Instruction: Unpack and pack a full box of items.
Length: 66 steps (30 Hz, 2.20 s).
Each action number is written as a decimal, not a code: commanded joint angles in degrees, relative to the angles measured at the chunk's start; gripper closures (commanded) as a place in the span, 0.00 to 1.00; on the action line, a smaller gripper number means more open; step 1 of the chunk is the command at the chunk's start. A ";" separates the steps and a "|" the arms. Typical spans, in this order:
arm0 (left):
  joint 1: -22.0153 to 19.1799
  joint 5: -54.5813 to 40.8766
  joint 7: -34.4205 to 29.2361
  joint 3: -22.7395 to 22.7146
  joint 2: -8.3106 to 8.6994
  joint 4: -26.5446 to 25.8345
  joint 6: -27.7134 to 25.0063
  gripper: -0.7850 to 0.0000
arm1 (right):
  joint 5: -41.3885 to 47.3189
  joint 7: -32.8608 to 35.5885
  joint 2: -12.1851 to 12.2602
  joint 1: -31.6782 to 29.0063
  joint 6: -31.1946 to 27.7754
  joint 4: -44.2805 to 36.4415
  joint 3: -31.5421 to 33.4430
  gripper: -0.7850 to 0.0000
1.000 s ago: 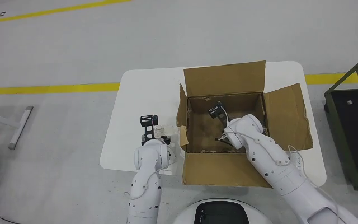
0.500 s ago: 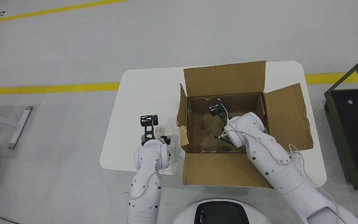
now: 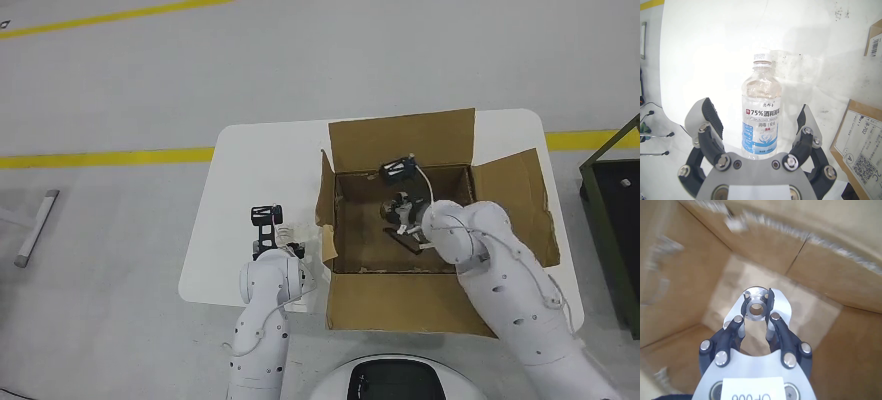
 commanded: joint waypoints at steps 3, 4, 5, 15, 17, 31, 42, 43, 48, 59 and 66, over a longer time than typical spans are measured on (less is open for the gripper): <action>0.00 0.00 0.00 0.00 0.00 0.00 0.00 0.00 | 21.11 -4.76 0.52 -4.96 -6.04 -2.87 9.10 1.00; 0.00 0.00 0.00 0.00 0.00 0.00 0.00 0.00 | 24.99 -5.49 0.62 -5.81 -7.71 -3.10 10.53 1.00; 0.00 0.00 0.00 0.00 0.00 0.00 0.00 0.00 | 27.61 -5.99 0.75 -6.50 -9.18 -3.22 11.69 1.00; 0.00 0.00 0.00 0.00 0.00 0.00 0.00 0.00 | 51.66 -9.76 1.91 -12.12 -21.49 -4.34 20.30 1.00; 0.00 0.00 0.00 0.00 0.00 0.00 0.00 0.00 | 53.82 -10.07 2.31 -13.36 -22.78 -5.27 22.60 1.00; 0.00 0.00 0.00 0.00 0.00 0.00 0.00 0.00 | 54.09 -15.74 4.87 -26.57 -21.73 -18.53 42.19 1.00; 0.00 0.00 0.00 0.00 0.00 0.00 0.00 0.00 | 39.88 -15.39 6.35 -36.28 -7.18 -23.02 52.96 1.00; 0.00 0.00 0.00 0.00 0.00 0.00 0.00 0.00 | 36.74 -14.83 6.52 -36.72 -4.99 -23.52 52.76 1.00; 0.00 0.00 0.00 0.00 0.00 0.00 0.00 0.00 | 22.69 -12.51 7.28 -36.31 2.17 -23.29 47.82 1.00; 0.00 0.00 0.00 0.00 0.00 0.00 0.00 0.00 | -6.26 -0.47 8.74 -29.25 13.59 -19.31 34.73 1.00; 0.00 0.00 0.00 0.00 0.00 0.00 0.00 0.00 | -9.47 7.57 9.12 -27.21 14.60 -16.72 32.50 1.00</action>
